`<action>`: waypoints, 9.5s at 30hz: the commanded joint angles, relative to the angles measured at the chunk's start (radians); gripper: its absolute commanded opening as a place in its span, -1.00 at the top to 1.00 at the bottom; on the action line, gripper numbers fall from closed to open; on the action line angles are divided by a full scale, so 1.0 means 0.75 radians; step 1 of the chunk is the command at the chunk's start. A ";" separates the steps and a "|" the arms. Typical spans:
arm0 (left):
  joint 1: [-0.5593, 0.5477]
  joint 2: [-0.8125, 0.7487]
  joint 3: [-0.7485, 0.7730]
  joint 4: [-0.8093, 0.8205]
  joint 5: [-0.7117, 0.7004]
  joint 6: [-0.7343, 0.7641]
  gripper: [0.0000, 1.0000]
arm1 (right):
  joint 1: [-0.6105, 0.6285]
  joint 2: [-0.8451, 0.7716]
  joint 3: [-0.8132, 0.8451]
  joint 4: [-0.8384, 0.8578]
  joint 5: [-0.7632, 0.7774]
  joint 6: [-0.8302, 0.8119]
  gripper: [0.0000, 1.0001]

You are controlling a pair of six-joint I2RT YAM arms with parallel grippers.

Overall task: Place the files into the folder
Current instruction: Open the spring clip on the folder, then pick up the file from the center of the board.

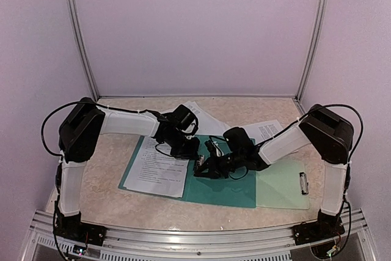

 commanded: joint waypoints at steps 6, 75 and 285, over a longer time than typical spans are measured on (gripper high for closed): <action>0.003 0.061 0.045 -0.187 0.037 0.022 0.87 | -0.056 -0.073 0.076 -0.031 0.048 -0.075 0.85; -0.089 -0.216 -0.170 -0.025 0.095 0.851 -0.09 | -0.137 -0.596 -0.386 -0.204 0.364 -0.376 0.13; 0.558 0.004 0.067 0.221 0.009 -0.252 -0.62 | -0.511 0.308 1.109 -0.479 0.171 -0.750 1.00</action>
